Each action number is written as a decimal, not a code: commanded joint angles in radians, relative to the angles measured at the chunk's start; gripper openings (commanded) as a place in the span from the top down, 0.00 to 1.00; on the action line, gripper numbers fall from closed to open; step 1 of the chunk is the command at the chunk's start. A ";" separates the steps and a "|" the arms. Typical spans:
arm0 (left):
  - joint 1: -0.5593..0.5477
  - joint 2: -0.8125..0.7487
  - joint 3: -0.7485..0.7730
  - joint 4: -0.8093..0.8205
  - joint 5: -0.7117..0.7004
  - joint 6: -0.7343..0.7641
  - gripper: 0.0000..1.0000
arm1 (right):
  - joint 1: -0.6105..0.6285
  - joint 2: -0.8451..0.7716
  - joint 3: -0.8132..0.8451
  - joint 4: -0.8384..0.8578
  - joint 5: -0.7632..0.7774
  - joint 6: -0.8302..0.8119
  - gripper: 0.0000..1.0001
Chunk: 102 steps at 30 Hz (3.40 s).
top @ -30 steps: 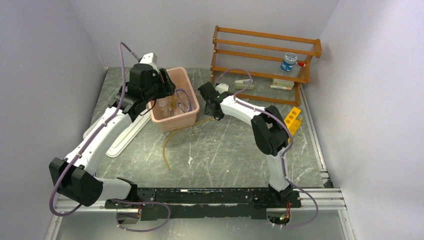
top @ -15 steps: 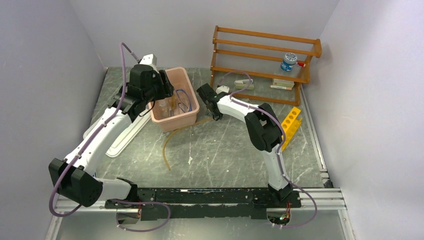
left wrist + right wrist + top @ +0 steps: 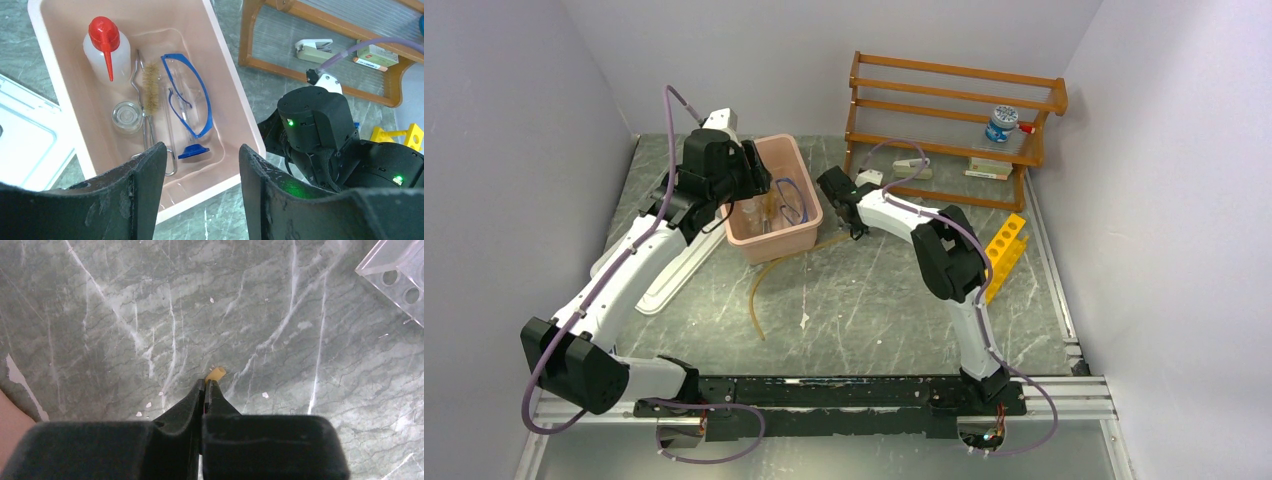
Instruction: Organize the chemistry lab equipment
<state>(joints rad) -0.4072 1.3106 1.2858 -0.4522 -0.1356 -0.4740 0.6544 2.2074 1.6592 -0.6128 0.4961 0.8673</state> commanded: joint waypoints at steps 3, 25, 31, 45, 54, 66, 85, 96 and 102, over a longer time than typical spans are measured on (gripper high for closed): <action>0.002 -0.027 -0.009 0.019 0.013 0.020 0.41 | -0.012 -0.035 -0.069 0.062 -0.034 -0.053 1.00; 0.001 -0.056 -0.142 0.282 0.551 0.058 0.32 | -0.009 -0.659 -0.369 0.149 -0.071 -0.221 1.00; -0.059 -0.047 -0.258 0.484 0.748 0.037 0.26 | -0.009 -0.866 -0.439 0.305 -0.275 -0.317 1.00; -0.230 -0.006 -0.432 0.799 0.656 0.020 0.19 | -0.013 -0.970 -0.346 0.246 -0.426 -0.231 1.00; -0.277 0.103 -0.517 1.135 0.771 -0.019 0.38 | -0.013 -0.971 -0.306 0.243 -0.440 -0.198 1.00; -0.312 0.101 -0.569 1.221 0.683 0.096 0.59 | -0.027 -0.950 -0.251 0.224 -0.428 -0.188 1.00; -0.314 0.125 -0.521 1.236 0.552 0.135 0.41 | -0.059 -0.942 -0.210 0.206 -0.454 -0.161 1.00; -0.321 0.239 -0.434 1.341 0.680 0.119 0.66 | -0.077 -0.944 -0.210 0.210 -0.489 -0.145 1.00; -0.323 0.228 -0.410 1.300 0.692 0.146 0.95 | -0.089 -0.945 -0.214 0.189 -0.451 -0.157 1.00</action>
<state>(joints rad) -0.7216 1.5600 0.8406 0.8112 0.5163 -0.3691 0.5774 1.2652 1.4231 -0.4088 0.0219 0.7177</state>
